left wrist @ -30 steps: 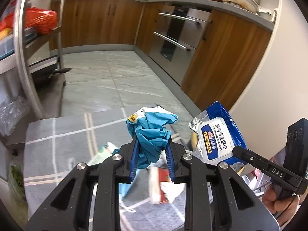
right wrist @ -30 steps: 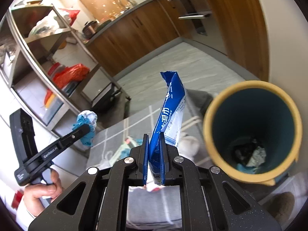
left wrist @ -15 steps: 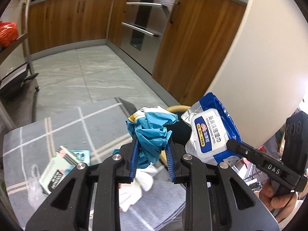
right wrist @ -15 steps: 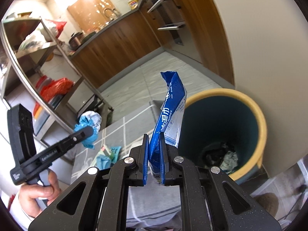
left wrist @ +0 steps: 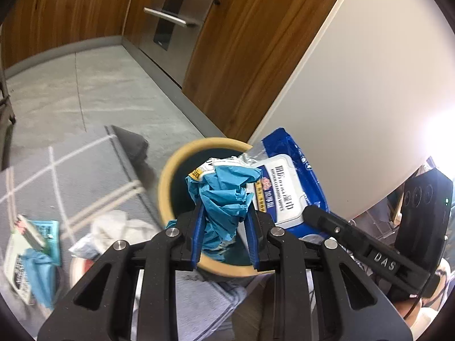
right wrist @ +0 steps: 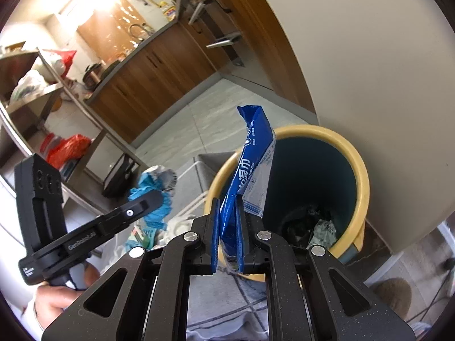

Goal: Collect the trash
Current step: 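Carry the blue glove and blue wrapper over the bin and release both, then move both tools back to the pile and grasp white tissue with right gripper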

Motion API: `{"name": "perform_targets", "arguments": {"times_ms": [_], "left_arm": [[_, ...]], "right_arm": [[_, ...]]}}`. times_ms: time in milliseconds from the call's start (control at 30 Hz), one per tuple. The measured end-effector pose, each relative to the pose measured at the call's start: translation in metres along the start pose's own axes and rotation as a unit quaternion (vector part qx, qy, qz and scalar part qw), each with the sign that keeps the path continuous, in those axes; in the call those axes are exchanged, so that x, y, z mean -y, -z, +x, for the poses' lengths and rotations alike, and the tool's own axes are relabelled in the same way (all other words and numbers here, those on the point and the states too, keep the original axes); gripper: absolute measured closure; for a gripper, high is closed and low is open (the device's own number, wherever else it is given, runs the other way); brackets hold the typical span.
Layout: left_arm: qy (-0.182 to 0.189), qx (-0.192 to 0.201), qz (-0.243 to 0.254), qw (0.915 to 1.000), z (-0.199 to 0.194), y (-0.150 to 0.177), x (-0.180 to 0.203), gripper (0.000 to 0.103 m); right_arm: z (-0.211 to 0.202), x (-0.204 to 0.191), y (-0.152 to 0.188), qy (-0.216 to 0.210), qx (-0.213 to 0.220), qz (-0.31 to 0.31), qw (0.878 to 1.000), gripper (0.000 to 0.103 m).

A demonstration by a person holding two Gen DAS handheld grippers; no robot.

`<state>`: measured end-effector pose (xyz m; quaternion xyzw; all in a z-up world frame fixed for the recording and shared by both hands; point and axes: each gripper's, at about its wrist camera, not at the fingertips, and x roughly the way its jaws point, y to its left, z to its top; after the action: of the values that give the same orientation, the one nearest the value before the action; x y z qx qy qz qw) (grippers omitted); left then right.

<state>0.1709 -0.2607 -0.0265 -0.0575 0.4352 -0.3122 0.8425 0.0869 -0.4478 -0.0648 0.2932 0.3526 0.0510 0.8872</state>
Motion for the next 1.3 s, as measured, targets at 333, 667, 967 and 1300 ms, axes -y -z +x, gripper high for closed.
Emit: {"name": "perform_targets", "arguments": {"times_ms": [333,667,967,1300], "left_arm": [[0.029,-0.049,-0.032,0.9978,0.063,-0.004,0.004,0.078],[0.016,-0.093,-0.034,0.9950,0.106,0.012,-0.001,0.061],[0.008,-0.056,-0.029,0.9980,0.067,0.008,-0.011,0.044],[-0.039,-0.024,-0.009,0.9989,0.011,0.012,-0.030,0.037]], "right_arm": [[0.021,0.043,0.001,0.006,-0.017,0.070,0.997,0.092],[0.036,0.073,0.012,0.052,-0.051,0.105,0.992,0.070],[0.024,0.057,0.008,0.052,-0.036,0.080,0.995,0.058],[0.022,0.021,0.011,0.049,-0.040,0.019,0.998,0.054]]}}
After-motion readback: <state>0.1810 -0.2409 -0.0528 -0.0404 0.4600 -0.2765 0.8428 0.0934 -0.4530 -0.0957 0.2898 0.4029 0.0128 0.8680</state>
